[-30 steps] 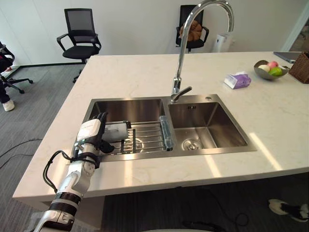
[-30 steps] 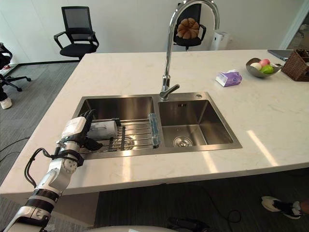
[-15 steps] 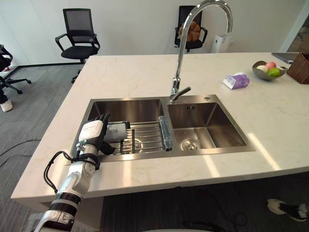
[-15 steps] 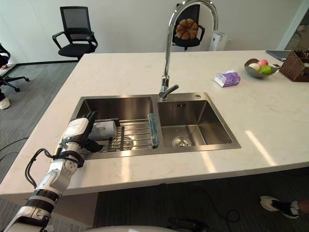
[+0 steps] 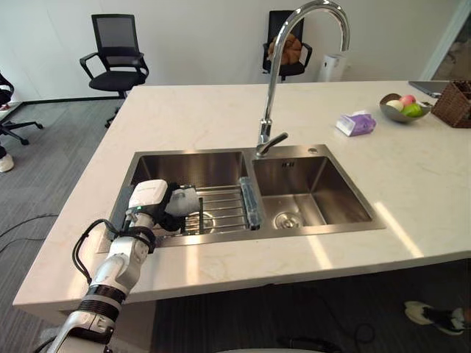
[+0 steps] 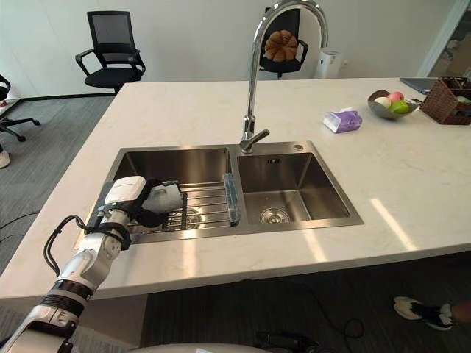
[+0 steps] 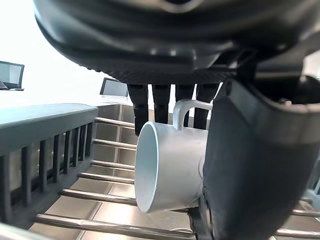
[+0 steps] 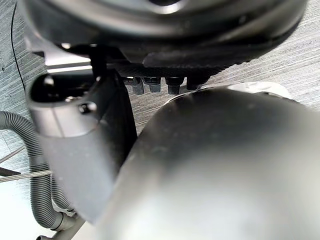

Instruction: Walk over to the sink, pick up the cup, carry it to the dishwasher, place the cup inside the dishwasher, then close the dishwasher door

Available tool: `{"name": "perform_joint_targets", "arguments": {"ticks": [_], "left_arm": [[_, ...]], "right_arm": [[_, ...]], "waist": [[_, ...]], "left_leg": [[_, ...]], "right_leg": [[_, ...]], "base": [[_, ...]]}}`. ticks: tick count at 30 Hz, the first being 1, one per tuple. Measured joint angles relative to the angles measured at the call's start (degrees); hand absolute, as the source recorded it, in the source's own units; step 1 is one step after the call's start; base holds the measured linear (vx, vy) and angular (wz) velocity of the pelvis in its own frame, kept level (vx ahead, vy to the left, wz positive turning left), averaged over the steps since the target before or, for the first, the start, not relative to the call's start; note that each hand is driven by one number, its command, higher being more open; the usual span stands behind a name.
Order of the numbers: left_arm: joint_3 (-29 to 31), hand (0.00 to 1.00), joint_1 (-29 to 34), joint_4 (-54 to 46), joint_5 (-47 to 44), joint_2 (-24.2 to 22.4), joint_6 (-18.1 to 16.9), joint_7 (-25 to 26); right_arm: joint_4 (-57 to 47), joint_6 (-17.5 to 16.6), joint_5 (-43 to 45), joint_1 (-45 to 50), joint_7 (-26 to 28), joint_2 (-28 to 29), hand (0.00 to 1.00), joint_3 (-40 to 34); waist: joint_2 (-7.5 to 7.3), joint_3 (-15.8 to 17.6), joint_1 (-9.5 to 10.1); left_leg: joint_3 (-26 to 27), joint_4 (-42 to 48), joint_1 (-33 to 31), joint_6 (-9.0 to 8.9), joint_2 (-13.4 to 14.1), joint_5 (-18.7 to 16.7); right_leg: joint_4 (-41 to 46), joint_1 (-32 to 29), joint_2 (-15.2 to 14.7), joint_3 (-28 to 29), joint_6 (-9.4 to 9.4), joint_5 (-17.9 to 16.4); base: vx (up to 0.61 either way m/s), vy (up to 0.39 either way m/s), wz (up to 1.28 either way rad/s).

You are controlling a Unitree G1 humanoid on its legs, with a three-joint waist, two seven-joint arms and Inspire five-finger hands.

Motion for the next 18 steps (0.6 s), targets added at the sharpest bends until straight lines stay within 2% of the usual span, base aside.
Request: {"name": "perform_joint_targets", "arguments": {"ticks": [6,14,17,18], "left_arm": [[0.01,0.0,-0.36,1.28,-1.28,0.54,-1.26,0.78],[0.58,0.0,-0.36,2.98,-8.11,1.15,-4.63,4.99],[4.5,0.0,0.87,0.4,-12.56,0.81,-6.77,8.36],[7.54,0.0,2.2,-2.88,-15.09,0.27,-7.5,10.11]], "right_arm": [[0.01,-0.02,-0.01,0.03,0.04,0.0,1.0,-0.01],[0.0,-0.73,-0.01,0.5,0.06,0.08,1.0,-0.06],[0.07,-1.4,-0.01,0.62,0.06,0.18,1.0,-0.1],[0.13,-1.68,0.01,0.67,0.05,0.32,1.0,-0.19]], "waist": [[0.0,0.0,0.0],[-0.01,0.01,0.33],[-0.13,0.1,0.51],[-0.33,0.23,0.69]], "left_leg": [[0.16,-0.1,0.08,-0.01,-0.02,-0.01],[-0.32,-0.11,-0.32,0.04,-0.08,0.03],[-0.77,-0.16,-0.49,0.09,-0.09,0.06],[-0.94,-0.18,-0.58,0.11,-0.09,0.08]], "right_leg": [[-0.02,-0.06,0.01,0.18,0.01,0.02],[0.01,-0.29,-0.08,-0.26,0.03,0.02],[0.03,-0.31,-0.11,-0.66,0.05,-0.02],[0.04,-0.34,-0.11,-0.83,0.05,-0.05]], "base": [[-0.04,-0.012,-0.02],[-0.01,-0.005,0.02],[0.0,0.0,0.07],[-0.01,-0.006,0.06]]}}
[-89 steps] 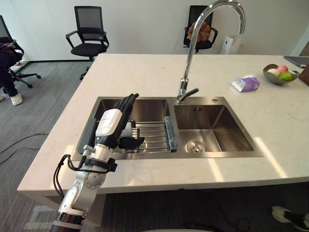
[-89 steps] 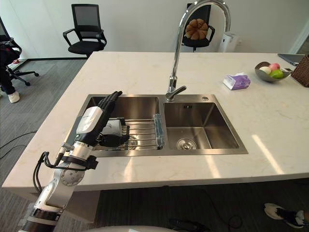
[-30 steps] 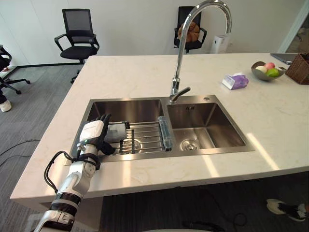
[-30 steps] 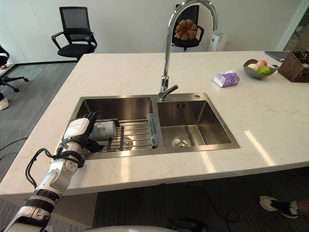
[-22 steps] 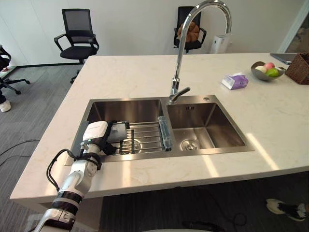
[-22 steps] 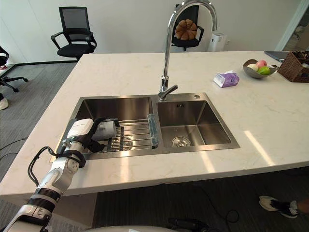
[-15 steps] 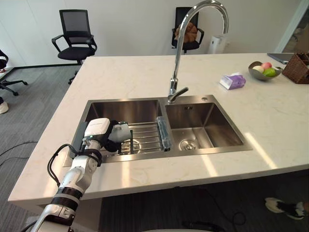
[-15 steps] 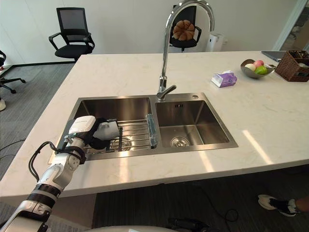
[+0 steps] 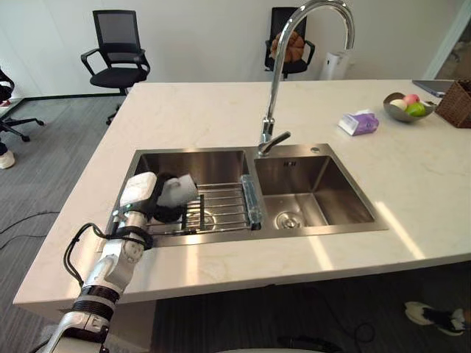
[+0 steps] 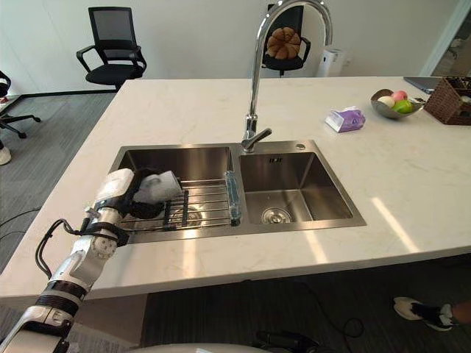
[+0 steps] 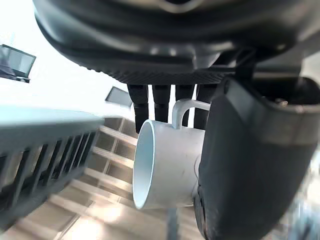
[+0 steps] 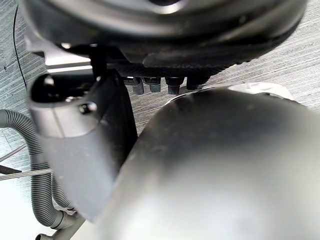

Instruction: Walk over to the sink, pick up the cup, carry it to the dishwasher, place the cup inside the dishwasher, then close the dishwasher door

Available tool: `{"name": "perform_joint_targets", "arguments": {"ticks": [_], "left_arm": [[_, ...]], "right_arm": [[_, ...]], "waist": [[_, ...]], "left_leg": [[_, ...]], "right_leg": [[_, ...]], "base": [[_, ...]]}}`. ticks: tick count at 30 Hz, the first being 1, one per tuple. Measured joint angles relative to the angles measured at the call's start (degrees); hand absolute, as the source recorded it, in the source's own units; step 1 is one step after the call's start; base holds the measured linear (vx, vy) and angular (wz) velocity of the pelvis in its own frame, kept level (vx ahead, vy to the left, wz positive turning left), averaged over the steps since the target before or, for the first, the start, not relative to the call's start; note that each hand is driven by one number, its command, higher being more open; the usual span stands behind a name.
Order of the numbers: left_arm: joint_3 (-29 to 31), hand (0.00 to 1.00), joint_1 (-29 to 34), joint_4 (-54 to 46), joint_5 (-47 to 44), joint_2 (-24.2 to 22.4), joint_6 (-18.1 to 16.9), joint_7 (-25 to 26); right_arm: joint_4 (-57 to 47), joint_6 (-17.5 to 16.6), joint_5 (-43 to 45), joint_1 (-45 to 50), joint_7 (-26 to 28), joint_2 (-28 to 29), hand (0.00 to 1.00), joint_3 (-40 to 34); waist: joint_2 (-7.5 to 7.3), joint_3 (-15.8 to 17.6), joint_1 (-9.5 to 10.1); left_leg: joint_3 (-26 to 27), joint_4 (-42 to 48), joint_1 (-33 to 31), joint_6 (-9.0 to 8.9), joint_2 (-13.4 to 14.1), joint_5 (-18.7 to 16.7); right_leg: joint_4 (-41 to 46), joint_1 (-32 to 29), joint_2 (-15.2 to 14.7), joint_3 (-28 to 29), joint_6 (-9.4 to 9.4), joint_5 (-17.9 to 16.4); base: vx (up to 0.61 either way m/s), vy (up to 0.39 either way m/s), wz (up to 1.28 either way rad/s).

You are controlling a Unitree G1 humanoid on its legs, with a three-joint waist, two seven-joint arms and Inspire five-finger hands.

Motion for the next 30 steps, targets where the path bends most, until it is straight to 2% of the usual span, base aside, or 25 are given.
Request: {"name": "perform_joint_targets", "arguments": {"ticks": [4,8,16,20,26,30], "left_arm": [[8.79,0.0,5.36,-14.03,-10.89,-4.36,-3.9,5.18],[13.5,0.0,11.65,-24.03,-17.63,-9.91,-8.83,8.72],[15.05,0.0,16.45,-27.32,-24.97,-15.34,-13.5,12.86],[16.44,0.0,17.8,-32.77,-25.13,-20.2,-15.07,16.76],[16.33,0.0,17.88,-35.42,-27.1,-23.03,-16.16,17.07],[16.17,0.0,20.05,-35.78,-27.16,-24.52,-16.17,15.86]], "right_arm": [[1.04,-0.46,0.28,0.33,-0.07,0.55,1.0,-2.03],[1.75,0.5,1.85,0.75,-0.06,0.92,1.0,-4.56],[2.36,1.15,1.99,0.89,-0.42,1.57,1.0,-5.73],[2.88,2.35,2.4,1.27,-0.51,1.7,1.0,-6.06],[3.18,3.25,2.42,1.22,-0.68,1.53,1.0,-6.11],[3.54,3.71,2.42,1.05,-3.51,1.78,1.0,-6.39]], "waist": [[-0.5,0.02,1.54],[-0.61,-0.05,2.97],[-1.24,-0.68,3.84],[-1.69,-1.68,4.93],[-1.67,-1.84,5.67],[-1.42,-1.91,6.04]], "left_leg": [[-0.81,-0.1,-0.25,0.13,-0.13,0.08],[-1.97,-0.1,-0.75,0.43,-0.41,0.27],[-3.77,0.19,-2.09,0.82,-0.8,0.55],[-4.76,1.17,-4.11,0.8,-0.93,0.57],[-5.84,1.66,-4.86,0.79,-1.1,0.56],[-7.29,3.06,-5.84,0.64,-0.99,0.19]], "right_leg": [[0.0,0.06,-0.23,-1.0,0.12,-0.27],[0.0,0.1,-0.63,-1.97,0.27,-0.45],[-0.02,-0.16,-1.23,-3.75,0.34,-0.5],[0.02,-1.38,-1.4,-4.4,0.3,-0.54],[0.04,-1.26,-1.63,-5.31,0.24,-0.58],[0.35,-0.98,-1.71,-6.69,0.13,-1.03]], "base": [[-0.02,-0.01,0.1],[-0.04,-0.008,0.15],[-0.05,-0.006,0.13],[0.0,0.004,0.1],[-0.03,0.003,0.1],[-0.05,-0.009,0.19]]}}
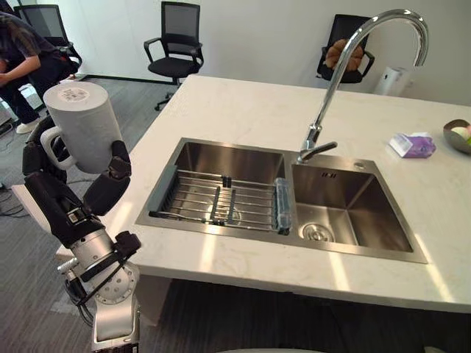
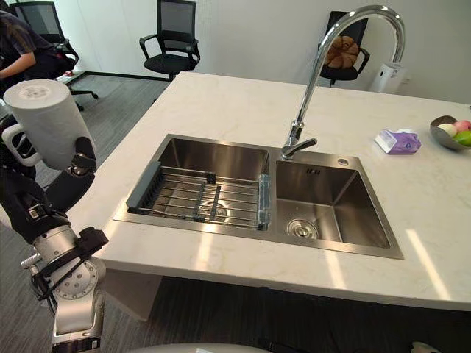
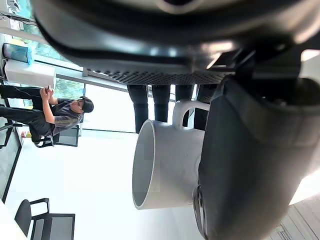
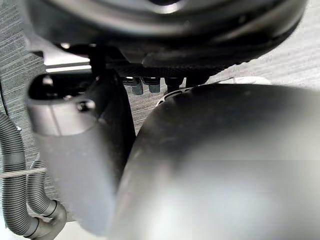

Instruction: Walk over to the sink, pick up the cup, carry it to the dishwasher, place the cup inside the dishwasher, then close the dishwasher door

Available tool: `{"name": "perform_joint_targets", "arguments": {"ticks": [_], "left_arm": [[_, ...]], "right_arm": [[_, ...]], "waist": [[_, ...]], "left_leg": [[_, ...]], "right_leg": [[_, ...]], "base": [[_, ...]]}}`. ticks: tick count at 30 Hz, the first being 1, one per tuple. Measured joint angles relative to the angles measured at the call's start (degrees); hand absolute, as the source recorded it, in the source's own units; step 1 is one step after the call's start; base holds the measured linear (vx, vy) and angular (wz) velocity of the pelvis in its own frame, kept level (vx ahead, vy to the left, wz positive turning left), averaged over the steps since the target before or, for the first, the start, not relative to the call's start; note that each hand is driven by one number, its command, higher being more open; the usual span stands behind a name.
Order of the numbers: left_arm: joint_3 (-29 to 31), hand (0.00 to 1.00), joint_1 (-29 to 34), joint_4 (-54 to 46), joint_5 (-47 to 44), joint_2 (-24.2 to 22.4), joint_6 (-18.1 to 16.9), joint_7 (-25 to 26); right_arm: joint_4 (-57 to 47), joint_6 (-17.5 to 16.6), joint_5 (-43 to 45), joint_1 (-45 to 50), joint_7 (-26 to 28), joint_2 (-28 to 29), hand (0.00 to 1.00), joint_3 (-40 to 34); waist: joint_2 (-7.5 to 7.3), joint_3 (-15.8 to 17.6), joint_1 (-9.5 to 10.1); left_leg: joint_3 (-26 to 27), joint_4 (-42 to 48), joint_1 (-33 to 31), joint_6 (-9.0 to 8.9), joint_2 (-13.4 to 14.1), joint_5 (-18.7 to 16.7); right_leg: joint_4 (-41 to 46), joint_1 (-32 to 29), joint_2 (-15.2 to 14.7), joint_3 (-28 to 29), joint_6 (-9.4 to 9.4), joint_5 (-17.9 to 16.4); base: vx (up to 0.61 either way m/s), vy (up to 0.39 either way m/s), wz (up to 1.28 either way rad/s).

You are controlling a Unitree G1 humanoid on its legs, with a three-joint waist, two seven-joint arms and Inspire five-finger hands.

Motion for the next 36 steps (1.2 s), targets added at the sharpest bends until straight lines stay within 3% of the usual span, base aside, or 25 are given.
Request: {"name": "perform_joint_targets", "arguments": {"ticks": [4,8,9,10,11,12,13,14,15,16,17,18,19,20,21,22,23,24,25,26,28,30,31,34,36], "left_arm": [[-1.27,0.0,4.77,-3.4,-0.03,-0.36,1.12,-1.22],[-1.22,0.0,6.93,-5.12,0.06,-0.26,1.1,1.41],[-0.71,0.0,7.19,-5.29,-0.02,-0.27,1.01,2.62],[-0.32,0.0,6.65,-5.29,-0.02,-0.54,0.88,3.05],[-1.57,0.0,5.98,-5.08,0.02,-0.97,0.19,3.52],[-2.3,0.0,5.71,-4.71,0.17,-1.14,-0.33,3.46],[-4.17,0.0,4.82,-3.32,0.23,-1.56,-1.51,3.38],[-6.32,0.0,4.21,-3.04,0.3,-2.86,-1.82,3.34],[-7.44,0.0,4.02,-2.91,0.54,-3.68,-2.29,3.31],[-9.07,0.0,3.15,-2.48,1.63,-5.0,-3.54,3.42],[-9.79,0.0,2.12,-1.76,2.59,-5.2,-4.71,4.42],[-9.29,0.0,1.41,-1.94,2.8,-4.85,-5.07,4.97],[-8.27,0.0,-0.61,-1.9,3.4,-4.61,-6.28,6.19],[-8.13,0.0,-0.81,-1.84,3.38,-4.86,-6.32,6.74],[-8.13,0.0,-0.66,-1.62,3.45,-4.83,-5.46,7.13],[-8.3,0.0,-0.36,-1.78,3.72,-3.98,-3.76,7.77],[-8.16,0.0,-0.46,-1.9,3.71,-3.35,-2.99,8.03],[-7.88,0.0,-0.75,-2.01,3.58,-1.72,-2.02,8.4],[-7.64,0.0,-0.7,-1.87,3.41,-0.08,-1.26,8.81],[-7.56,0.0,-0.64,-1.63,3.36,0.28,-0.79,8.89],[-7.67,0.0,0.45,-0.95,3.24,0.16,-0.8,8.93],[-7.86,0.0,1.33,-0.96,2.9,0.17,-1.25,8.97],[-8.63,0.0,2.2,-0.96,2.85,0.15,-1.92,9.07],[-12.95,0.0,2.59,-0.96,3.4,-0.11,-3.29,8.95],[-15.68,0.0,2.64,-0.96,3.97,-0.25,-4.32,8.68]], "right_arm": [[1.02,0.13,-0.06,-0.61,-1.87,0.37,1.0,-2.54],[2.15,-1.15,-2.46,-1.25,-1.49,-0.44,1.0,-2.92],[2.31,-2.84,-3.76,-1.59,-0.77,-0.31,1.0,-4.13],[3.43,-3.92,-4.31,-1.81,-0.24,-0.28,1.0,-5.07],[4.19,-4.66,-4.63,-2.53,-0.1,-0.74,1.0,-6.66],[4.08,-4.76,-4.66,-2.81,-0.1,-0.87,1.0,-7.12],[3.39,-4.74,-4.7,-2.92,-1.04,-1.34,1.0,-7.05],[2.83,-4.71,-4.36,-2.09,-2.15,-2.09,1.0,-7.16],[1.84,-4.79,-3.46,-1.06,-2.54,-2.77,1.0,-7.25],[1.04,-5.23,-1.6,0.45,-3.42,-4.27,1.0,-8.33],[1.54,-5.19,-0.32,0.87,-4.3,-5.01,1.0,-10.16],[2.22,-5.02,-0.09,0.87,-4.61,-4.89,1.0,-10.59],[2.26,-4.24,-0.02,0.43,-5.57,-4.92,1.0,-10.58],[2.1,-3.82,-0.04,-0.24,-6.35,-5.88,1.0,-10.76],[2.99,-1.98,-0.15,-1.88,-7.64,-7.36,1.0,-11.69],[3.25,-0.06,-0.62,-2.54,-8.12,-7.61,1.0,-11.78],[3.17,0.51,-0.63,-2.79,-8.25,-7.61,1.0,-12.01],[2.11,1.25,-1.1,-2.95,-9.67,-6.96,1.0,-12.17],[1.0,1.61,-0.33,-3.15,-10.13,-6.04,1.0,-12.19],[0.78,1.65,0.14,-3.13,-10.36,-5.62,1.0,-12.2],[-0.17,2.35,4.49,-2.98,-12.26,-3.32,1.0,-11.99],[-0.89,2.66,7.0,-2.99,-13.12,-2.06,1.0,-11.22],[-1.26,2.97,8.85,-2.97,-13.6,-1.47,1.0,-9.77],[-1.18,2.96,11.44,-2.89,-14.43,-0.69,1.0,-9.38],[-1.23,2.76,13.56,-2.6,-14.64,-0.48,1.0,-9.34]], "waist": [[0.37,0.84,0.26],[1.1,1.25,3.51],[0.61,1.51,3.65],[-0.38,2.15,3.3],[0.2,2.88,2.03],[0.34,3.0,1.59],[-0.09,3.46,0.75],[0.99,3.38,-0.97],[2.14,3.19,-1.6],[3.68,3.14,-2.04],[3.98,3.18,-3.38],[2.4,2.81,-3.6],[3.8,3.66,-3.14],[5.52,4.16,-2.96],[6.39,5.56,-2.25],[5.95,5.89,-1.46],[5.66,6.07,-1.31],[5.11,6.32,-1.4],[3.92,6.56,-1.45],[3.63,6.55,-1.55],[3.57,6.49,-1.8],[3.58,6.33,-1.8],[3.7,5.91,-1.85],[4.83,4.92,-2.03],[5.06,4.64,-2.21]], "left_leg": [[-2.02,8.83,-5.16,-1.04,0.25,-2.78],[-3.83,6.25,-7.01,-0.38,-0.96,-2.2],[-0.59,3.9,-7.76,0.27,-0.4,-2.16],[4.2,6.33,-9.38,2.05,0.59,-2.32],[13.34,16.07,-13.37,4.79,4.22,-4.04],[17.67,19.61,-14.4,5.63,5.76,-4.52],[26.17,22.99,-14.33,6.44,8.76,-4.28],[33.71,24.13,-13.11,10.21,13.15,-1.9],[36.9,23.6,-12.38,13.86,15.35,2.17],[39.68,22.81,-12.4,14.47,13.95,5.55],[40.94,18.49,-12.34,15.29,10.8,6.12],[41.52,15.57,-12.2,15.79,8.71,4.27],[44.84,17.62,-11.93,9.18,10.32,-0.88],[45.37,17.19,-11.53,3.1,11.27,-2.06],[44.72,16.9,-10.79,2.64,9.19,-3.13],[43.62,18.84,-10.63,4.65,7.21,-4.58],[42.3,19.74,-10.54,5.4,6.18,-5.66],[37.87,19.89,-10.65,6.44,3.83,-7.58],[33.93,18.43,-11.6,7.38,1.08,-7.48],[31.93,17.31,-11.91,8.07,-0.1,-7.02],[24.4,10.63,-10.67,8.75,-4.4,-3.87],[20.42,6.68,-9.11,9.82,-6.67,-1.62],[16.34,4.0,-7.73,10.56,-8.56,-0.22],[8.1,2.36,-6.14,11.29,-10.18,0.62],[3.37,2.04,-4.25,11.28,-10.49,0.62]], "right_leg": [[2.74,0.02,-0.63,-4.52,0.0,-1.77],[6.7,-2.39,-2.12,-8.47,0.28,-4.94],[5.92,-3.16,-2.95,-9.28,0.59,-4.72],[4.47,-2.89,-4.48,-12.52,0.3,-3.54],[5.21,-2.98,-6.25,-17.91,0.53,-3.2],[5.74,-2.82,-7.32,-20.2,0.67,-3.33],[7.47,-1.97,-10.02,-24.77,0.97,-3.62],[9.94,-0.05,-12.21,-30.35,0.88,-3.84],[11.89,1.01,-12.91,-32.96,0.66,-4.26],[17.67,2.31,-16.39,-37.16,-0.02,-6.1],[17.79,2.11,-17.18,-37.14,1.98,-8.44],[12.6,2.18,-16.34,-36.79,1.52,-7.54],[12.24,3.5,-16.72,-40.27,5.96,-4.58],[14.55,3.96,-17.1,-41.79,6.32,-4.86],[20.57,4.4,-21.45,-43.46,6.1,-5.16],[26.76,5.25,-25.52,-43.64,5.52,-5.37],[29.69,5.94,-27.54,-43.26,4.57,-5.61],[34.69,5.5,-29.92,-39.61,0.59,-8.03],[36.78,3.0,-28.83,-31.31,-0.04,-11.6],[37.19,1.55,-27.02,-26.76,0.34,-13.17],[35.41,-2.91,-17.07,-11.54,1.9,-17.24],[32.31,-4.71,-12.05,-6.22,2.08,-18.44],[28.06,-6.35,-7.9,-2.01,1.96,-18.97],[22.48,-10.55,-1.28,6.15,1.91,-18.93],[23.27,-12.68,1.15,10.05,1.64,-18.62]], "base": [[-0.03,0.005,0.53],[-0.09,0.016,0.66],[-0.05,-0.017,1.02],[-0.03,0.004,1.7],[-0.01,0.043,1.72],[0.01,0.115,2.0],[0.06,0.169,2.19],[0.07,0.18,2.29],[0.08,0.247,2.5],[0.02,0.261,2.57],[-0.02,0.278,2.59],[-0.07,0.176,2.4],[-0.05,0.183,1.63],[-0.04,0.326,1.58],[-0.04,0.489,1.2],[-0.02,0.481,1.16],[0.03,0.448,1.28],[0.07,0.375,1.57],[0.08,0.334,1.69],[0.14,0.28,1.85],[0.17,0.175,1.85],[0.1,0.045,1.49],[0.14,0.022,1.44],[0.2,0.02,1.43],[0.23,0.03,1.44]]}}
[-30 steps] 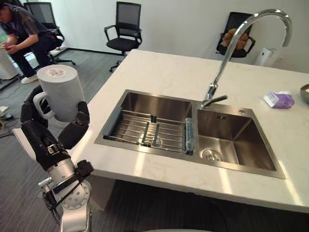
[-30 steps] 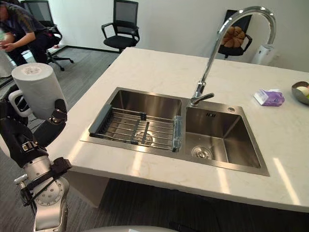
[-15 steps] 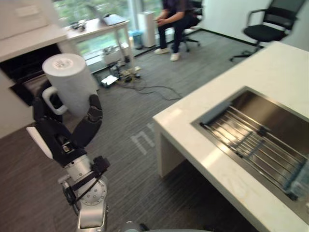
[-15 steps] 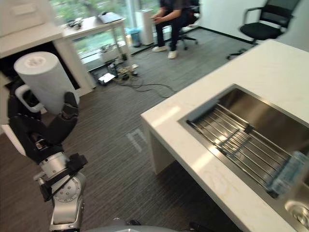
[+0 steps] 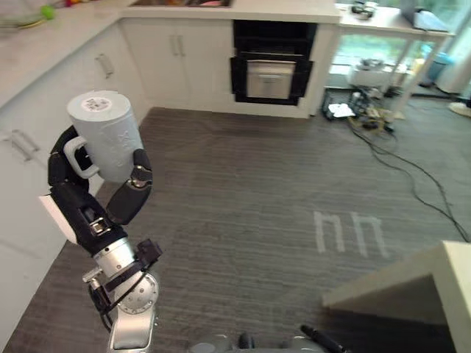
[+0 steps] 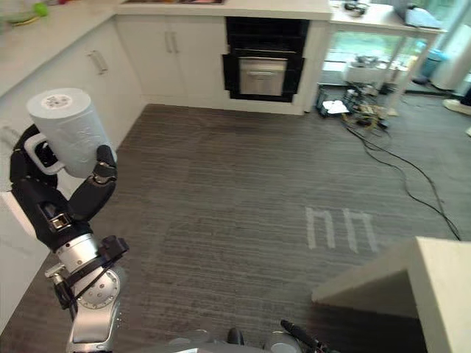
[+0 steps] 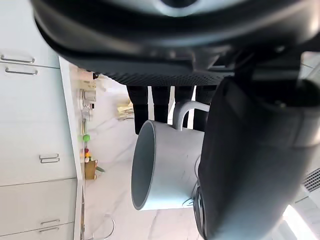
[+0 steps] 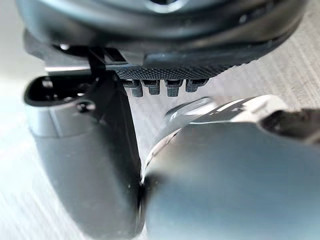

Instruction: Walk over to the sink, pick up the cup, carry it to the dishwasher, place the cup inside the dishwasher, then close the dishwasher door

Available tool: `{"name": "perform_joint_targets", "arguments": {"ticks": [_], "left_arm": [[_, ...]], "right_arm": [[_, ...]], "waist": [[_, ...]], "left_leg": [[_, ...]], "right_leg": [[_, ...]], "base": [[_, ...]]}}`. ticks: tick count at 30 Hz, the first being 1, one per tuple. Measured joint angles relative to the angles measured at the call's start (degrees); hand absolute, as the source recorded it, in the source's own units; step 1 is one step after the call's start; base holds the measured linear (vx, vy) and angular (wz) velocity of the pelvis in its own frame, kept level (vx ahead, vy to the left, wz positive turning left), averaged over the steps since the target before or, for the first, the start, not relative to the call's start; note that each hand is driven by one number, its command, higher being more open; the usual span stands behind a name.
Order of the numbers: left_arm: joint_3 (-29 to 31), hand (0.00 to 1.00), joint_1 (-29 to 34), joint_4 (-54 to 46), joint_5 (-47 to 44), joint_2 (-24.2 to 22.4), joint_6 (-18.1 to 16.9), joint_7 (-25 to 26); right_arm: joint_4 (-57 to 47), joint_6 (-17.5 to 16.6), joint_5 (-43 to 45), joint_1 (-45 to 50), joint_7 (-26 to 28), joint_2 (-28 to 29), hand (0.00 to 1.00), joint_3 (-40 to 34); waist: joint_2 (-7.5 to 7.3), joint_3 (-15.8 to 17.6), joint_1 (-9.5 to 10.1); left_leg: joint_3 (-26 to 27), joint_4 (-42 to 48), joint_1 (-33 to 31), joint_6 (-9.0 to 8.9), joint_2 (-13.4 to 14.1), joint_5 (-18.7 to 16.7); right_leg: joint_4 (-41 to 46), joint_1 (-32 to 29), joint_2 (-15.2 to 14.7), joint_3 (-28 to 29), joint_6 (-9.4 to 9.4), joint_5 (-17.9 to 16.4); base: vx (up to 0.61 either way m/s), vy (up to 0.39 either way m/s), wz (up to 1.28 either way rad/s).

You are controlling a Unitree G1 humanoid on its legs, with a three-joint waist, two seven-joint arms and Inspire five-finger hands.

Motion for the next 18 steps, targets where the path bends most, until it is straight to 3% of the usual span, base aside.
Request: {"name": "perform_joint_targets", "arguments": {"ticks": [3,4,5,6,7,8,9,14,18], "left_arm": [[-1.78,0.0,1.19,0.0,3.44,-1.02,-0.79,0.23],[-1.74,0.0,1.51,-0.02,4.29,-1.86,-1.4,0.35],[-2.15,0.0,1.62,-0.21,5.13,-2.5,-1.51,0.33],[-2.37,0.0,1.63,-0.98,5.34,-1.82,-1.62,0.25],[-2.17,0.0,1.58,-2.95,5.95,-0.64,-1.95,0.35],[-1.5,0.0,1.52,-3.79,5.99,-0.46,-2.66,0.51],[-1.14,0.0,1.51,-3.96,5.85,-0.46,-2.63,0.61],[-0.43,0.0,2.13,-4.21,5.36,-0.26,-2.09,1.38],[-0.44,0.0,2.09,-3.7,5.0,0.09,-1.09,-0.99]], "right_arm": [[-1.38,-0.57,0.44,1.72,-0.14,0.54,1.0,2.18],[-1.5,-0.99,1.86,2.73,0.03,0.47,1.0,4.29],[-1.19,-1.12,2.84,2.89,0.17,0.55,1.0,6.31],[-1.04,-1.04,3.56,2.97,0.18,0.67,1.0,7.39],[-0.93,-0.81,3.96,2.63,0.22,0.66,1.0,8.53],[-0.56,-1.08,3.94,1.88,0.0,1.05,1.0,10.21],[-0.9,-1.17,3.55,1.78,-0.58,1.07,1.0,11.29],[0.58,0.13,3.48,1.45,-2.08,0.79,1.0,13.4],[1.26,1.77,3.48,0.79,-2.09,0.5,1.0,13.33]], "waist": [[-0.15,-2.52,0.05],[-1.12,-3.99,0.24],[-3.01,-4.4,0.79],[-3.85,-4.91,1.51],[-3.73,-5.55,2.79],[-4.14,-5.81,4.18],[-4.13,-6.13,4.58],[-4.61,-7.49,5.17],[-4.59,-7.5,4.81]], "left_leg": [[-6.12,-0.4,2.6,-1.06,-0.56,-0.58],[-7.71,1.33,2.92,-5.47,-1.51,-1.35],[-6.55,8.54,-0.16,-7.69,-1.54,-4.42],[-4.0,10.43,-1.77,-6.74,-0.04,-6.44],[-1.6,7.13,-2.66,-9.24,5.58,-6.9],[1.1,2.47,-0.81,-8.38,6.96,-2.28],[0.74,1.67,-0.18,-8.05,6.85,-1.72],[-1.88,2.23,0.22,-8.32,6.07,-1.84],[-1.93,1.72,1.24,-8.68,6.33,-2.06]], "right_leg": [[-2.41,-0.6,0.81,-1.34,-1.81,3.58],[-6.25,1.24,-0.21,-2.94,-3.06,10.23],[-9.51,4.45,-3.02,-5.56,-2.1,11.09],[-10.48,5.23,-3.8,-5.67,-2.16,11.2],[-10.95,5.89,-3.6,-6.98,-1.98,11.12],[-11.43,7.0,-3.74,-7.83,-1.17,10.62],[-11.7,7.6,-4.06,-7.99,-1.17,10.62],[-15.29,10.91,-4.44,-8.12,-0.89,10.79],[-17.11,12.76,-4.07,-8.23,-0.52,11.07]], "base": [[0.23,0.025,1.24],[0.24,0.008,1.38],[0.26,-0.013,1.39],[0.19,-0.096,1.17],[0.16,-0.102,0.74],[0.16,-0.078,0.58],[0.13,0.027,0.53],[0.1,0.029,0.29],[0.03,-0.04,-0.03]]}}
